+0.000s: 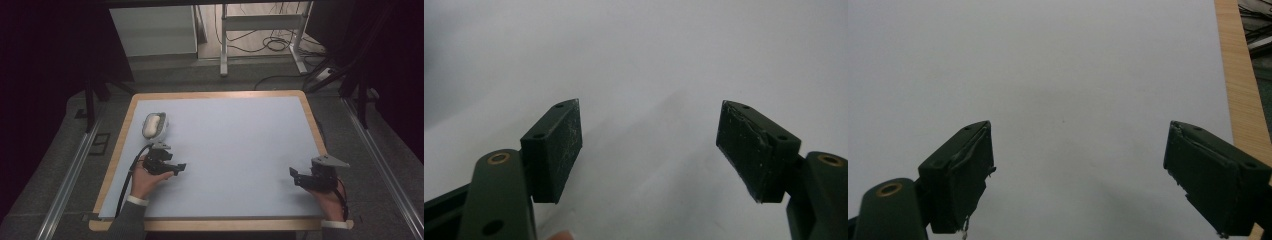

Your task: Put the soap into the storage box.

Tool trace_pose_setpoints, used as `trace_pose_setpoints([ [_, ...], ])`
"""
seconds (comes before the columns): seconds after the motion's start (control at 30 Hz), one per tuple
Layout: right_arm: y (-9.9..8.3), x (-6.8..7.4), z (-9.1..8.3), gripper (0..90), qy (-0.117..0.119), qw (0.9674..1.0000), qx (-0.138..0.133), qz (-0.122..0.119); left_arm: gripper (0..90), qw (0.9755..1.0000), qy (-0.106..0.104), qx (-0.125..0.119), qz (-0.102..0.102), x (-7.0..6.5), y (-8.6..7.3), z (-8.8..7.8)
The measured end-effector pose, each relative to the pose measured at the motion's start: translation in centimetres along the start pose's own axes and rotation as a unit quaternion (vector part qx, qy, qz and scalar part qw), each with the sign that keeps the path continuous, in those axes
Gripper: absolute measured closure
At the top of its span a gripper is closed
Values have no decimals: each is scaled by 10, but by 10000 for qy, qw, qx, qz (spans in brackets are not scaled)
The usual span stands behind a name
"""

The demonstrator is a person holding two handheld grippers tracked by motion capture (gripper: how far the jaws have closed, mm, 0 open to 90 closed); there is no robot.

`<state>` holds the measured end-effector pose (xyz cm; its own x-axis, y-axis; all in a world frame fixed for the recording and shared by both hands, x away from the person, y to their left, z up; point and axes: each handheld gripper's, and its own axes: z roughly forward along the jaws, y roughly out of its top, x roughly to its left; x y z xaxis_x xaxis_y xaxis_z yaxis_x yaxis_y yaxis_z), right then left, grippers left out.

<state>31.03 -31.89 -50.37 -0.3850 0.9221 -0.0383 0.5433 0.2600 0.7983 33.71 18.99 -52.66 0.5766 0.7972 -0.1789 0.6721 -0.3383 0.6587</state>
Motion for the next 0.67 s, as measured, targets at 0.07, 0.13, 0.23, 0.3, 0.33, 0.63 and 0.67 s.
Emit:
trace_pose_setpoints([
  [0.07,0,1,1,123,-5,10000,-4,-34,268,10000,35,56,-7,3,-5,1],
  [0.13,0,1,1,123,6,10000,7,-54,269,10000,49,18,-52,4,-6,0],
  [0.23,1,2,1,123,6,10000,11,-63,269,10000,39,-34,-75,3,-6,-1],
  [0.3,1,3,1,123,6,10000,14,-71,269,9999,5,-86,-89,3,-5,-2],
  [0.33,1,3,2,123,10,10000,3,-91,269,9999,-10,-65,-82,3,-5,-2],
  [0.63,1,5,2,123,28,9999,8,-119,265,10000,37,-74,-55,2,-6,-4],
  [0.67,2,5,2,123,35,9999,2,-124,265,10000,40,-66,-50,2,-6,-5],
])
